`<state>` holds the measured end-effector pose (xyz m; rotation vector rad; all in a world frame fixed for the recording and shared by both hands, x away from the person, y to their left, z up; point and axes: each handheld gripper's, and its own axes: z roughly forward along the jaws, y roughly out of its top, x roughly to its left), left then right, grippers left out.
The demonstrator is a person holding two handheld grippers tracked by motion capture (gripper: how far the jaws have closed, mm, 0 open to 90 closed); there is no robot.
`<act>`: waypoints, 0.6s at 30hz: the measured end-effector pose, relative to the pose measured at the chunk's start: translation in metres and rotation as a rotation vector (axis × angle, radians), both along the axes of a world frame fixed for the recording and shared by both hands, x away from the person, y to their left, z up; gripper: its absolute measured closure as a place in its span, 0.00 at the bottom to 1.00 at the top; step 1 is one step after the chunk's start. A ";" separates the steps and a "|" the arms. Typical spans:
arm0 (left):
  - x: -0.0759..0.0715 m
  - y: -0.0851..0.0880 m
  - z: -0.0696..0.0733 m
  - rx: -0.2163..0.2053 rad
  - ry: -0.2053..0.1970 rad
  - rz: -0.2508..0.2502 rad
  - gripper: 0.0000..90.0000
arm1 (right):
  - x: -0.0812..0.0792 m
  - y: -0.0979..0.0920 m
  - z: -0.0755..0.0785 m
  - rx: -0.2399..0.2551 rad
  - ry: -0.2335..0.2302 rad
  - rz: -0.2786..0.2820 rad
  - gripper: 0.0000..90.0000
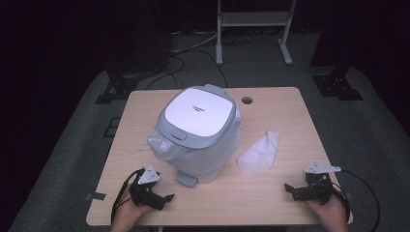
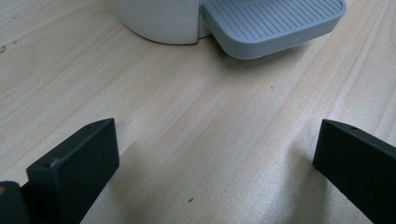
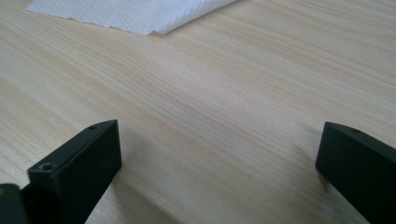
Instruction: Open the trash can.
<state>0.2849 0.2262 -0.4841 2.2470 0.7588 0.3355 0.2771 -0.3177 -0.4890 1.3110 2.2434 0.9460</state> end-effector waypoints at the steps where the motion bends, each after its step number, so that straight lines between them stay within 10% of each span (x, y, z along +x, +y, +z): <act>1: 0.000 0.000 0.000 0.000 0.000 0.001 0.00 | 0.000 0.000 0.000 0.000 0.000 0.000 0.00; 18: -0.008 0.009 0.005 -0.072 0.007 0.016 0.31 | 0.000 0.000 0.000 0.000 0.000 0.000 0.00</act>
